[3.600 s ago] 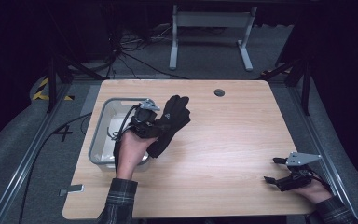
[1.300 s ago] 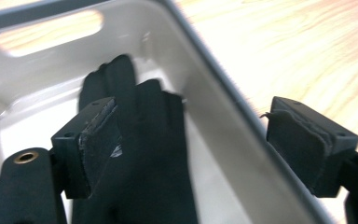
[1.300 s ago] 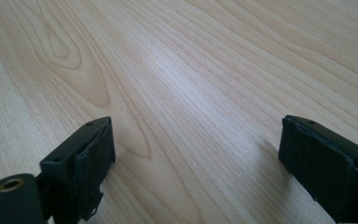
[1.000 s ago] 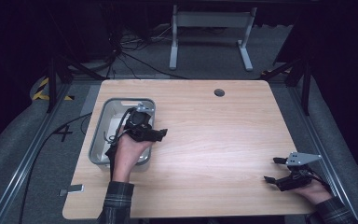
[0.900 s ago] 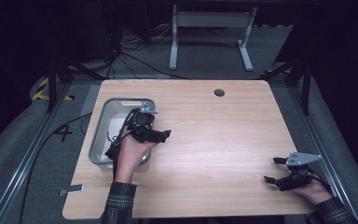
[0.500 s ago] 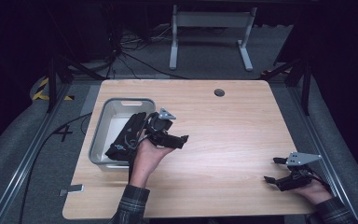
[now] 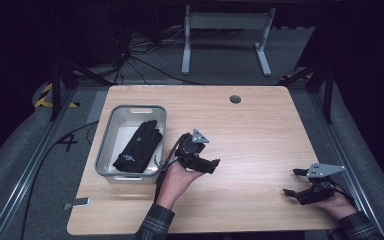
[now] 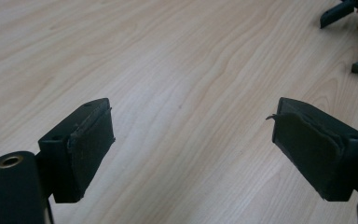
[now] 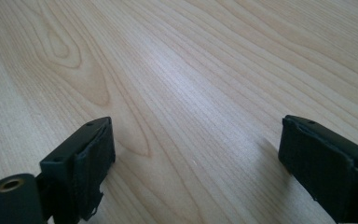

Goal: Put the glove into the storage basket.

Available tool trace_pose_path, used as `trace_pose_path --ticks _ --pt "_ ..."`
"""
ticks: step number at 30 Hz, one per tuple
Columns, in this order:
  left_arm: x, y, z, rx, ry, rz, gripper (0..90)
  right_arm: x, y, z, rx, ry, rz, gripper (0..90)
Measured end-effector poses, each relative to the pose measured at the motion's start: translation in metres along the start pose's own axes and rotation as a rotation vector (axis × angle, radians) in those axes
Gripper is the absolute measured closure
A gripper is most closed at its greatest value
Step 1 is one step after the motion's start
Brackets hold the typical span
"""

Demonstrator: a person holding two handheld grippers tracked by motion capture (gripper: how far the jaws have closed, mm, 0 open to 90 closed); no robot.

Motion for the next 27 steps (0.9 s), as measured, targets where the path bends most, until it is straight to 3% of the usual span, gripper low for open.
trace_pose_path --ticks 6,13,19,27 --pt "-0.012 -0.01 0.014 -0.012 0.03 0.012 13.4 0.0 0.0 0.0 0.0 0.0 0.0 11.1" --pt "-0.026 -0.02 0.033 -0.032 0.025 0.027 13.6 0.0 0.0 0.0 0.001 0.0 -0.002 10.9" --pt "-0.04 -0.029 0.049 -0.059 0.063 0.026 13.6 0.0 0.0 0.0 0.001 0.0 -0.002 10.9" --pt "-0.055 -0.037 0.06 -0.105 0.098 -0.018 11.3 0.0 0.0 0.0 0.001 0.001 -0.002 10.9"
Point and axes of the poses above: each handheld gripper's, and its own axes: x roughly backward along the jaws, z roughly out of its underside, y roughly to its left, the point moved 1 cm from there along -x, roughly forward along the jaws, and after that the axes turned 15 degrees about x, right-handed, at the moved point
